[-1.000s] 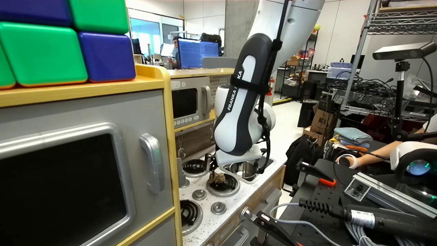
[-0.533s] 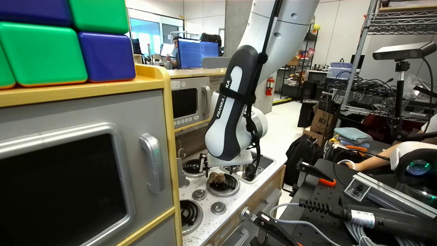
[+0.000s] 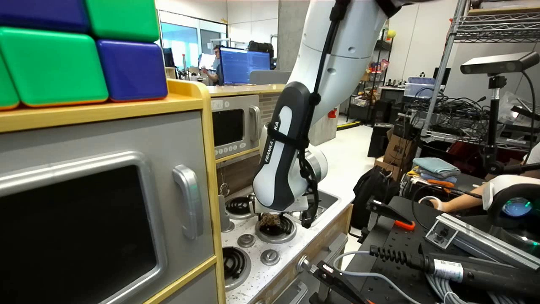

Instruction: Pick up the thing on the stove and put it inside the pot that is in the sink

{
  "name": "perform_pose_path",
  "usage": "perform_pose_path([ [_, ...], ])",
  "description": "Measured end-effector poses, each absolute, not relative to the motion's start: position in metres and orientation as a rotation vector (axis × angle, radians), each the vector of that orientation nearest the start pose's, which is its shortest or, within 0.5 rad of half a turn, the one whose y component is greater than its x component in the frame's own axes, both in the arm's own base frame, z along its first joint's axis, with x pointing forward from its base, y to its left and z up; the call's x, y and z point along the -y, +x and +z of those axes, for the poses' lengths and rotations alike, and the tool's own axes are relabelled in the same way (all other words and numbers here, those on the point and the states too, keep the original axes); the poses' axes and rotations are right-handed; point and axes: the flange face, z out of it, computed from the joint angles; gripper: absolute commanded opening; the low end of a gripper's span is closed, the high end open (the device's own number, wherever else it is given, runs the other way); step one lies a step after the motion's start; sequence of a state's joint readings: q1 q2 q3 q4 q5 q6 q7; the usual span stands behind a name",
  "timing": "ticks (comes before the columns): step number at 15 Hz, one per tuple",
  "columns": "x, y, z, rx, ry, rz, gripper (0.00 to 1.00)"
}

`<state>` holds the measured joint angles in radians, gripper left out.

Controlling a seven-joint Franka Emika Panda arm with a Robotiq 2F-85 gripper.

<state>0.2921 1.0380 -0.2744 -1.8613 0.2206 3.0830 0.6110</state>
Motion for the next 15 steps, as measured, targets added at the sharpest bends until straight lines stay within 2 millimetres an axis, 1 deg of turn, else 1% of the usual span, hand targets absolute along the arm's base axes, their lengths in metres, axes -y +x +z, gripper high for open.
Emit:
perform_pose_path([
  [2,0.01,0.609,0.001,-1.062,-3.022,-0.468,0.29],
  [5,0.014,0.614,0.003,-1.105,-2.983,-0.477,0.07],
  [6,0.016,0.616,0.004,-1.121,-2.964,-0.481,0.02],
  [7,0.017,0.618,0.007,-1.133,-2.941,-0.486,0.0],
  [8,0.018,0.619,0.011,-1.141,-2.918,-0.485,0.04],
  [9,0.02,0.618,0.017,-1.139,-2.898,-0.483,0.02],
  [11,0.03,0.614,0.039,-1.132,-2.871,-0.492,0.03],
  [13,0.052,0.605,0.06,-1.163,-2.862,-0.498,0.03],
  [15,0.089,0.592,0.073,-1.243,-2.857,-0.506,0.03],
])
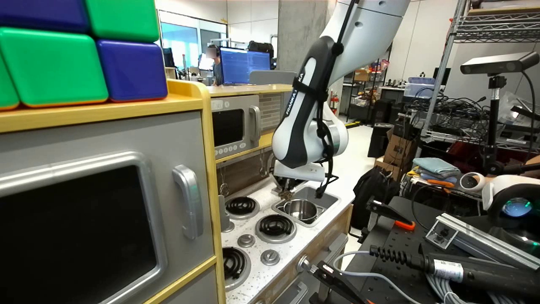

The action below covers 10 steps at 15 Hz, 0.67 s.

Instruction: Pick up the thing on the stove and put it inside the pot that is in the sink

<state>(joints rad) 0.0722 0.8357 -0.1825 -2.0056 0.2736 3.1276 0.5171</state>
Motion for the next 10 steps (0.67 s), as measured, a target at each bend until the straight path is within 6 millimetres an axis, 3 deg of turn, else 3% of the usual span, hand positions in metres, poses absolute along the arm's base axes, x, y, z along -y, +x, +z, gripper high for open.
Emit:
perform_pose_path([
  [3,0.16,0.568,0.074,-1.402,-2.876,-0.519,0.03],
  [5,0.195,0.553,0.07,-1.481,-2.895,-0.524,0.03],
  [7,0.212,0.544,0.063,-1.521,-2.911,-0.532,0.03],
  [10,0.212,0.542,0.058,-1.527,-2.899,-0.592,0.03],
])
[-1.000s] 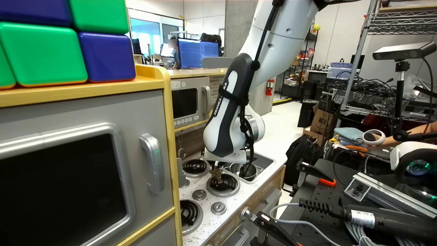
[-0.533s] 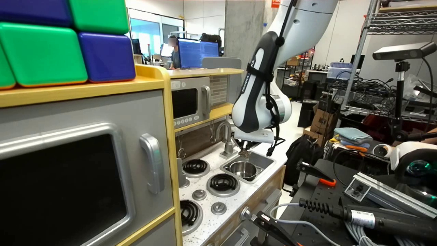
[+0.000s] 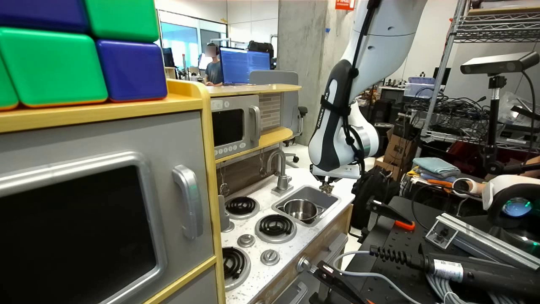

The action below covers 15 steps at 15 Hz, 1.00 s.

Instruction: Pick up the thing on the stove and put it inside the pot that is in the sink

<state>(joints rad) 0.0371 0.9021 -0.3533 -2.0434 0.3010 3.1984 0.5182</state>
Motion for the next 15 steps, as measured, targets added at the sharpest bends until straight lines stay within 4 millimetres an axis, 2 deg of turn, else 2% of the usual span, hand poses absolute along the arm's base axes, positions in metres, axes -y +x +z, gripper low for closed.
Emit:
perform_pose_path([
  [4,0.197,0.552,0.062,-1.525,-2.825,-0.741,0.03],
  [8,0.174,0.562,0.062,-1.51,-2.748,-0.857,0.03],
  [9,0.167,0.564,0.061,-1.501,-2.734,-0.876,0.17],
  [10,0.16,0.565,0.061,-1.495,-2.718,-0.894,0.4],
  [12,0.149,0.571,0.061,-1.483,-2.691,-0.915,0.44],
  [15,0.142,0.591,0.073,-1.473,-2.645,-0.964,0.64],
])
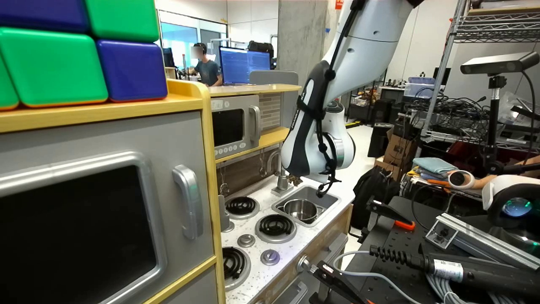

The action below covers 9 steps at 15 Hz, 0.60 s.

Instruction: Pick up the thing on the stove and put it inside the pot that is in the sink

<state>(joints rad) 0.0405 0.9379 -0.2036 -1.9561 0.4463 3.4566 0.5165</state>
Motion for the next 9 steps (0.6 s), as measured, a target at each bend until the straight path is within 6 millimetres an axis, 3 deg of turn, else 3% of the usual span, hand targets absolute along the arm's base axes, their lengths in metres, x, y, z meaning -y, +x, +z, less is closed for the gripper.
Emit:
perform_pose_path([
  [5,0.123,0.615,0.109,-1.422,-2.557,-1.0,0.99],
  [9,0.109,0.605,0.143,-1.386,-2.498,-0.943,1.0],
])
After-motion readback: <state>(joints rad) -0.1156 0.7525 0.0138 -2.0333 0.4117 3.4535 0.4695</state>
